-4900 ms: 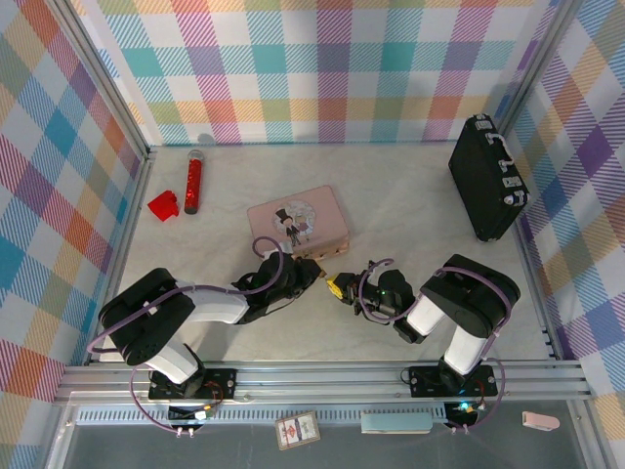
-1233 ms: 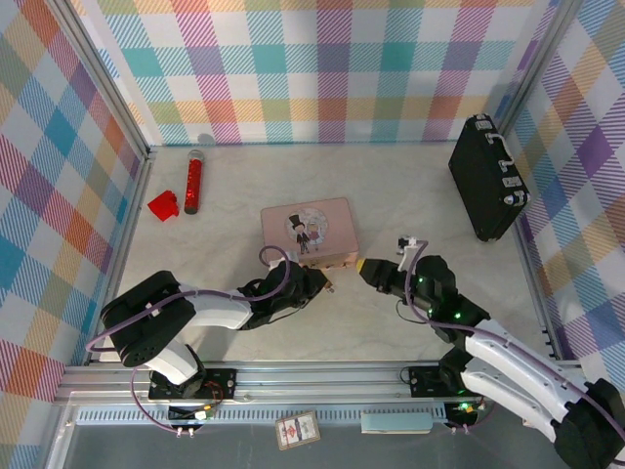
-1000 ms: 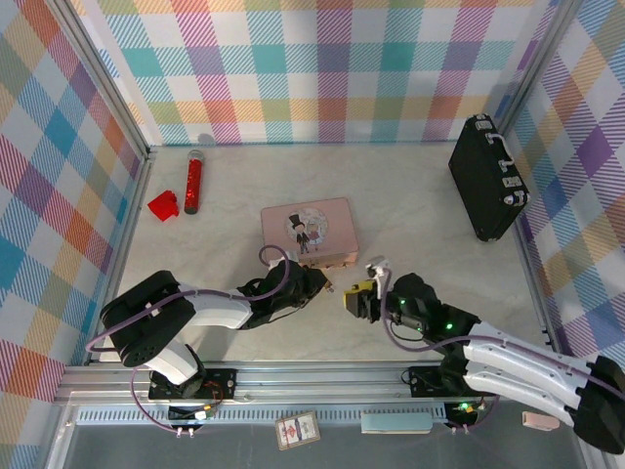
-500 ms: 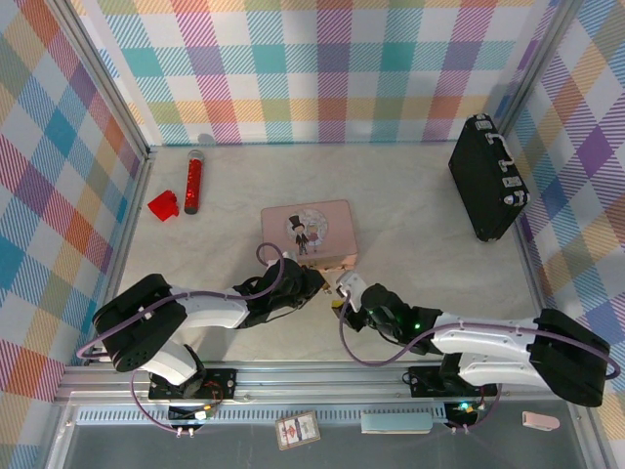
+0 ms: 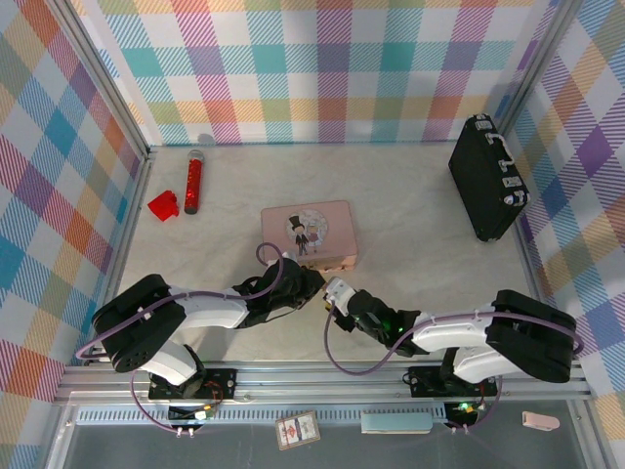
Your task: Unlock the padlock with the key
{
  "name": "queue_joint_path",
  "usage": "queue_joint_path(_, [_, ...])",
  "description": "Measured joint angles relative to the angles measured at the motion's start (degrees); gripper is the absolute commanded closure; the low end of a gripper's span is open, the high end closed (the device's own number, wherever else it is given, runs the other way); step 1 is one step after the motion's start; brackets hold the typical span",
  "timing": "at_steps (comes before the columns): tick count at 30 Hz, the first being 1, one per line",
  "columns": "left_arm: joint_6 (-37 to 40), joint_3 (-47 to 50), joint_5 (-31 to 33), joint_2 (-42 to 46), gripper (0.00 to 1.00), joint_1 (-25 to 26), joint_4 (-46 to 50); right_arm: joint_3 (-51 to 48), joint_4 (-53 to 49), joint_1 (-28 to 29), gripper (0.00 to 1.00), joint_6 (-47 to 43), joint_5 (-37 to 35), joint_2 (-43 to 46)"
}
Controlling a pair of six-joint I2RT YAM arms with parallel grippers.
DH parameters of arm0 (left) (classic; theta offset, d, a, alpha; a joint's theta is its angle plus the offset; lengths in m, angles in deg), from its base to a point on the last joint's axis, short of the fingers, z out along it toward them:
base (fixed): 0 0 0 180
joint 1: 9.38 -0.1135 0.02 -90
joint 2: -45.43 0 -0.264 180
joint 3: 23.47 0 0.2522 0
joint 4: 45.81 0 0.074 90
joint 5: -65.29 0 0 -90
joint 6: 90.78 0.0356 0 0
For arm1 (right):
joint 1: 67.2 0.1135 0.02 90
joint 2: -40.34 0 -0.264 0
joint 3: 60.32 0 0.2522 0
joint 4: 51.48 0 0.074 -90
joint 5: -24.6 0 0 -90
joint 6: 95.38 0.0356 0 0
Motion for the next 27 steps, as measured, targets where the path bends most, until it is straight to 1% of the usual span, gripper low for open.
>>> queue_joint_path(10, [0.0,0.0,-0.4,0.4,1.0,0.0,0.4,1.2,2.4,0.2,0.78,-0.2,-2.7,-3.4])
queue_joint_path(17, [0.0,0.0,-0.4,0.4,1.0,0.0,0.4,2.1,3.9,0.2,0.83,-0.4,-3.2,-6.0])
queue_joint_path(27, [0.0,0.0,-0.4,0.4,1.0,0.0,0.4,2.3,3.9,0.3,0.9,-0.2,-3.4,-6.1])
